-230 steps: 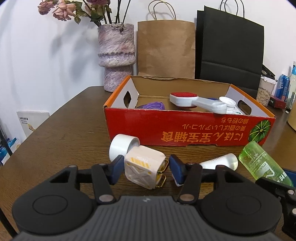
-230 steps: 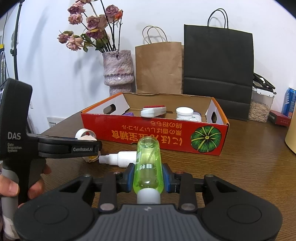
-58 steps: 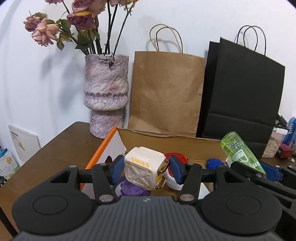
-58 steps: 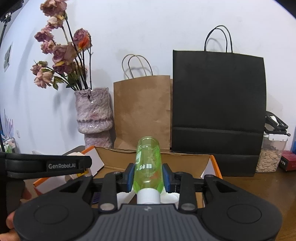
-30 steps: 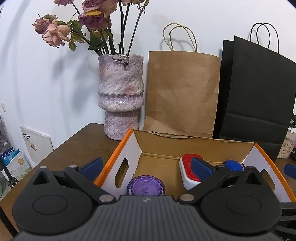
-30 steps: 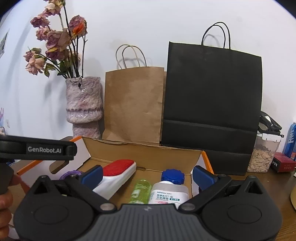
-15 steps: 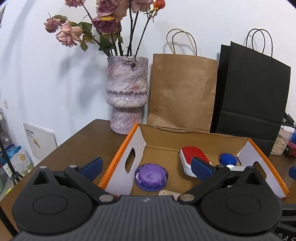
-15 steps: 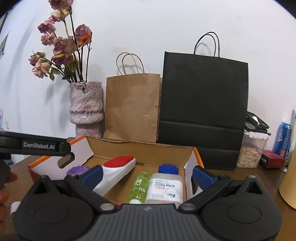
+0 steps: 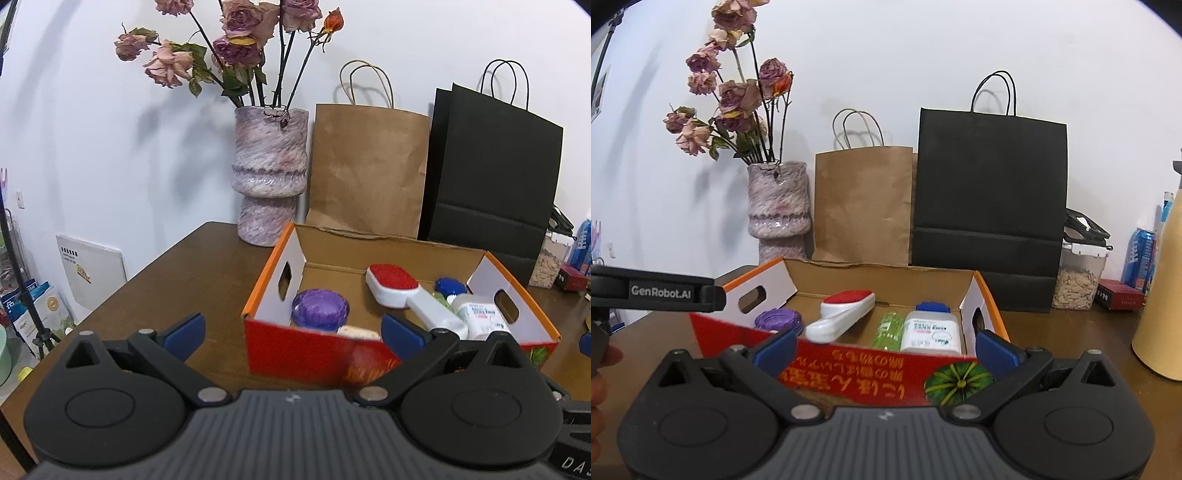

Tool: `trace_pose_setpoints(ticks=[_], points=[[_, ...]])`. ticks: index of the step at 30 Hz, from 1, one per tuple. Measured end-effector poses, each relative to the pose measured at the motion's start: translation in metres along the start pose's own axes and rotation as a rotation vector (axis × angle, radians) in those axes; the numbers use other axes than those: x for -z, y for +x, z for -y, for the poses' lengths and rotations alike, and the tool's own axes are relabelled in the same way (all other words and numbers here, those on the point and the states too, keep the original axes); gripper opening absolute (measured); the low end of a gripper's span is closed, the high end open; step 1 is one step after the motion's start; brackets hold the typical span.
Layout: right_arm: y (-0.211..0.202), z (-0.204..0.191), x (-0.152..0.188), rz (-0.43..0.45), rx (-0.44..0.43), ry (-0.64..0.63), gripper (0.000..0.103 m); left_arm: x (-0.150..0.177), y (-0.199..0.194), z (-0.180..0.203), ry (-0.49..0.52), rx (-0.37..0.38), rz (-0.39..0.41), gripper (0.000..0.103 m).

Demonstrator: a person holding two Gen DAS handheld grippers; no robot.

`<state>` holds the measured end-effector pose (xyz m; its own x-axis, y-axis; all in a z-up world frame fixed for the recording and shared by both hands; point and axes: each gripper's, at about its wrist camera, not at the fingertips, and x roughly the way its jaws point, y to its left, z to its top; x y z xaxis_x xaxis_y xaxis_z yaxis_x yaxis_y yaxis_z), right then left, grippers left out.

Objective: Organize rigid objects
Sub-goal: 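Withdraw both tools from the box toward the tape roll and white spray bottle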

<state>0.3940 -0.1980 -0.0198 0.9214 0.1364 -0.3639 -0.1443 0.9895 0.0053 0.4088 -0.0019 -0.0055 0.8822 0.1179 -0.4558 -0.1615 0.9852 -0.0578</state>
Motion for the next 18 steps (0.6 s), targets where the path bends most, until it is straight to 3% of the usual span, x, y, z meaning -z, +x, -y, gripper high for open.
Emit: trace_pose_setpoints(ticks=[18], points=[[-0.047, -0.015, 0.029, -0.036, 0.0, -0.001, 0.103, 0.042, -0.042, -0.014, 0.09, 0.032, -0.029, 0.103]])
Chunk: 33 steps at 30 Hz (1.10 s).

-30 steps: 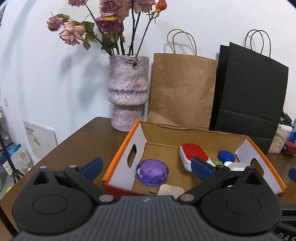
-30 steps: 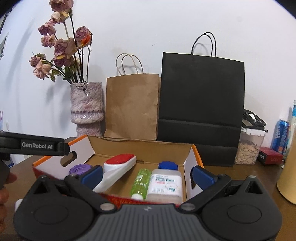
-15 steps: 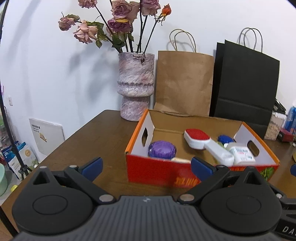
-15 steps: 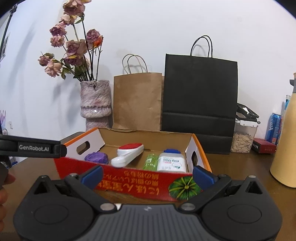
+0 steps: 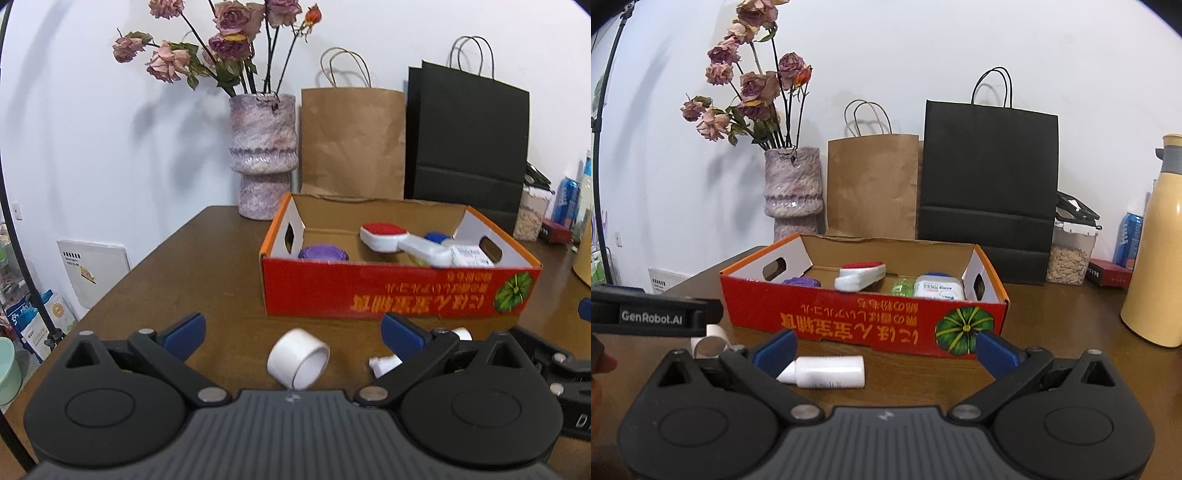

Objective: Organize rigid objects
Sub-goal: 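Withdraw both tools from the box toward the tape roll and white spray bottle, then close the left tool on the white tape roll while the right tool approaches the white spray bottle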

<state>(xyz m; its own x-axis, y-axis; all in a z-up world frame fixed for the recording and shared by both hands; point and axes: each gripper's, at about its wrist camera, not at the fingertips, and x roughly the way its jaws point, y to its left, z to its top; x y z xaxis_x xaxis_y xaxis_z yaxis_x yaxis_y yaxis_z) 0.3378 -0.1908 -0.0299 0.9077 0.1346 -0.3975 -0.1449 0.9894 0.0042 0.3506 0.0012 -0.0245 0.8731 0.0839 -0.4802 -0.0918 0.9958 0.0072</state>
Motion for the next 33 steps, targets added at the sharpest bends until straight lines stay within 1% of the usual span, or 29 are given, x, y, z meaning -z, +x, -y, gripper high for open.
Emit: trace_pose_setpoints(ticks=[7, 14, 16, 27, 32, 33], points=[[-0.007, -0.001, 0.009, -0.019, 0.011, 0.003, 0.103, 0.013, -0.005, -0.004, 0.03, 0.013, -0.023, 0.103], [-0.007, 0.0, 0.016, -0.04, 0.021, 0.011, 0.103, 0.017, -0.004, -0.007, 0.045, 0.028, -0.044, 0.103], [-0.005, -0.001, 0.017, -0.047, 0.022, 0.012, 0.103, 0.018, -0.003, -0.007, 0.048, 0.022, -0.045, 0.103], [-0.001, 0.001, 0.021, -0.07, 0.026, 0.017, 0.103, 0.018, 0.017, -0.019, 0.024, 0.018, -0.081, 0.103], [0.001, 0.0, 0.021, -0.077, 0.026, 0.013, 0.103, 0.017, 0.025, -0.021, 0.04, 0.041, -0.053, 0.103], [0.001, 0.0, 0.022, -0.078, 0.026, 0.011, 0.103, 0.017, 0.027, -0.02, 0.045, 0.051, -0.051, 0.101]])
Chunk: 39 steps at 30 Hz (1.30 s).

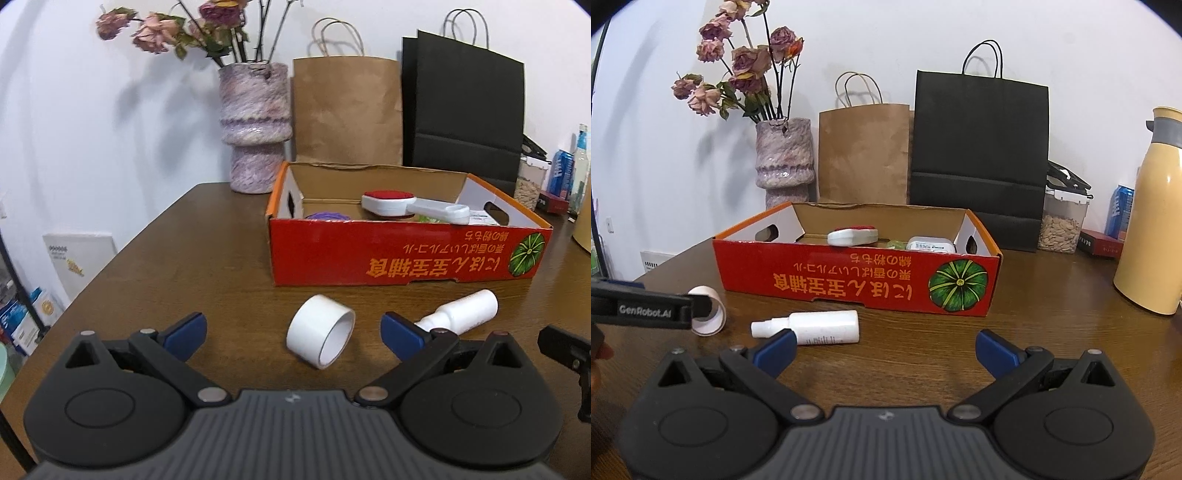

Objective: Organize rigid objects
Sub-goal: 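Close the left tool on the white tape roll while the right tool approaches the white spray bottle, then close the right tool on the white spray bottle while the left tool holds the tape roll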

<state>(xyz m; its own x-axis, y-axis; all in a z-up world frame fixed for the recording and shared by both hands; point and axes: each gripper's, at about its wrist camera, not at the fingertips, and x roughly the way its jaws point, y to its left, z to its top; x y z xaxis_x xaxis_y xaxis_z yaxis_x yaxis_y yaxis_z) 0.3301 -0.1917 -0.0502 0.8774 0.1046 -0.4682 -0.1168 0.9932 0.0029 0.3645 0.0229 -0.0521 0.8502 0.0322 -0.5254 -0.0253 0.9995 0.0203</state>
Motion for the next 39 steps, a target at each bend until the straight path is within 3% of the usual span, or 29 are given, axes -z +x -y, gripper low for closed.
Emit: trace_pose_setpoints(ticks=[4, 7, 9, 12, 25, 39], points=[[0.001, -0.001, 0.001, -0.007, 0.002, -0.006, 0.103, -0.003, 0.01, 0.0, 0.013, 0.034, -0.017, 0.088], [0.003, -0.002, 0.001, -0.013, 0.004, -0.008, 0.103, -0.003, 0.013, 0.001, 0.023, 0.061, -0.02, 0.071], [0.004, -0.003, 0.002, -0.019, 0.005, -0.011, 0.103, -0.003, 0.013, 0.002, 0.031, 0.082, -0.02, 0.049], [0.006, -0.004, 0.003, -0.026, 0.007, -0.02, 0.103, -0.002, 0.013, 0.005, 0.046, 0.102, -0.026, 0.027], [0.008, -0.008, 0.004, -0.034, 0.006, -0.034, 0.103, -0.003, 0.001, 0.004, 0.045, 0.068, 0.014, 0.025], [0.022, -0.03, -0.002, -0.057, -0.066, -0.077, 0.103, -0.004, -0.004, 0.002, 0.03, 0.012, 0.014, 0.025]])
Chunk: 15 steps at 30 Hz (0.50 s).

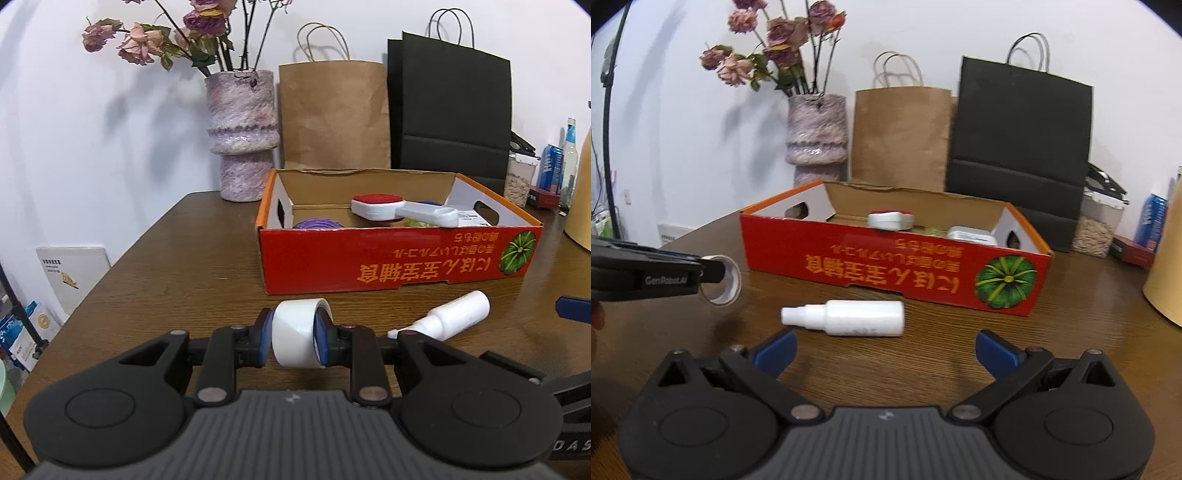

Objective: Organize rigid objects
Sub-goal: 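Close the right tool on the white spray bottle while the left tool holds the tape roll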

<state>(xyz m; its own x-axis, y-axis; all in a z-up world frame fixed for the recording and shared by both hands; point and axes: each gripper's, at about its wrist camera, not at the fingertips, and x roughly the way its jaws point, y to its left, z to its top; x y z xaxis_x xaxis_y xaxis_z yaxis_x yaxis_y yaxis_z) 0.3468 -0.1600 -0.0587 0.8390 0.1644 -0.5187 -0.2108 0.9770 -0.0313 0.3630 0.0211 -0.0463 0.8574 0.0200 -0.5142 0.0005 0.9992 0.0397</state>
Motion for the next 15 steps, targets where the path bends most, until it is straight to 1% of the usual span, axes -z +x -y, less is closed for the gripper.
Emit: trace_pose_setpoints(ticks=[6, 15], points=[[0.016, -0.014, -0.007, -0.017, -0.02, -0.03, 0.103, -0.002, -0.002, -0.005, -0.02, -0.007, 0.007, 0.025], [0.039, -0.026, -0.018, -0.038, -0.033, -0.055, 0.103, -0.004, -0.001, -0.008, -0.032, -0.043, 0.002, 0.025]])
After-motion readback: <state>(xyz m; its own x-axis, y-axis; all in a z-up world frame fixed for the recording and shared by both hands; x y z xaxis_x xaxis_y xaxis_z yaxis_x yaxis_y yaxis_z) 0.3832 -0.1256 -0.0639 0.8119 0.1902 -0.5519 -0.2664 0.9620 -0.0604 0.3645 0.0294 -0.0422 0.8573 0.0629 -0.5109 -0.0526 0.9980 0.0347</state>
